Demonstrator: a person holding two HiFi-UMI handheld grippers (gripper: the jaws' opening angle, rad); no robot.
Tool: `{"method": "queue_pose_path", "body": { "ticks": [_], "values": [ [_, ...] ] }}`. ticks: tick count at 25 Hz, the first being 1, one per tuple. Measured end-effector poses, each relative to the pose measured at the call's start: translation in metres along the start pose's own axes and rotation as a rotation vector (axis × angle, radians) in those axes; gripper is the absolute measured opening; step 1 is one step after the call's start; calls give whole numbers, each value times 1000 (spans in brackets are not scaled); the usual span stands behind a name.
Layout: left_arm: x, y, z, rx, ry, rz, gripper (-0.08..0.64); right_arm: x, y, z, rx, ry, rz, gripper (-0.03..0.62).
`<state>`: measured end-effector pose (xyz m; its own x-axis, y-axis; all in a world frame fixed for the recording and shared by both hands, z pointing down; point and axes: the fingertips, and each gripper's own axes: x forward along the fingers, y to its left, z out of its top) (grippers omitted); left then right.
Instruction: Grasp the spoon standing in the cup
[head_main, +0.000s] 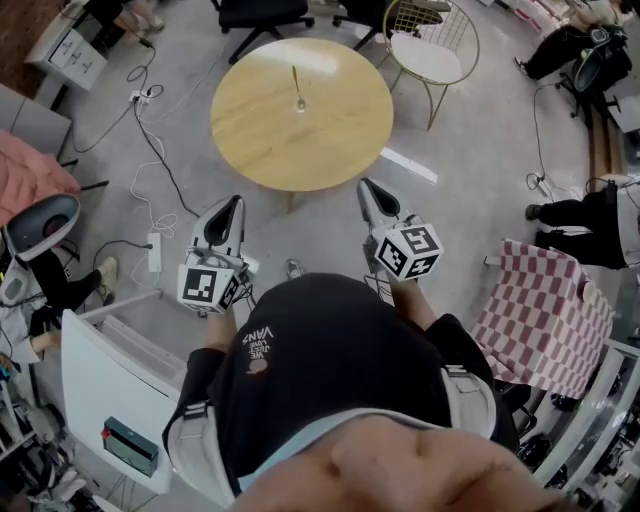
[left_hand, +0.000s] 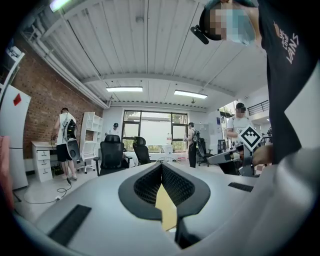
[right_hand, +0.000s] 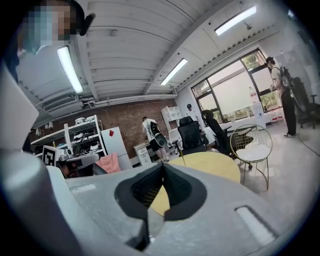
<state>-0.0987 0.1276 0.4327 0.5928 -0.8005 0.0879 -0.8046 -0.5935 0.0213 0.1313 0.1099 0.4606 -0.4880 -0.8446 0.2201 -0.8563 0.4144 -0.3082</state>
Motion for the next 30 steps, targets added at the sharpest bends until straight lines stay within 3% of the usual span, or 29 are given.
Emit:
{"method": "queue_pose_path", "body": {
  "ticks": [18, 24, 30],
  "values": [
    [-18, 45, -15, 2, 5, -66, 12, 18, 24, -8, 29, -36, -103, -2],
    [-3, 47, -15, -13, 9, -71, 12, 27, 15, -5, 36, -24, -103, -2],
    [12, 51, -5, 29, 21, -73, 12, 43, 8, 9, 32, -30, -81, -2]
  ]
}}
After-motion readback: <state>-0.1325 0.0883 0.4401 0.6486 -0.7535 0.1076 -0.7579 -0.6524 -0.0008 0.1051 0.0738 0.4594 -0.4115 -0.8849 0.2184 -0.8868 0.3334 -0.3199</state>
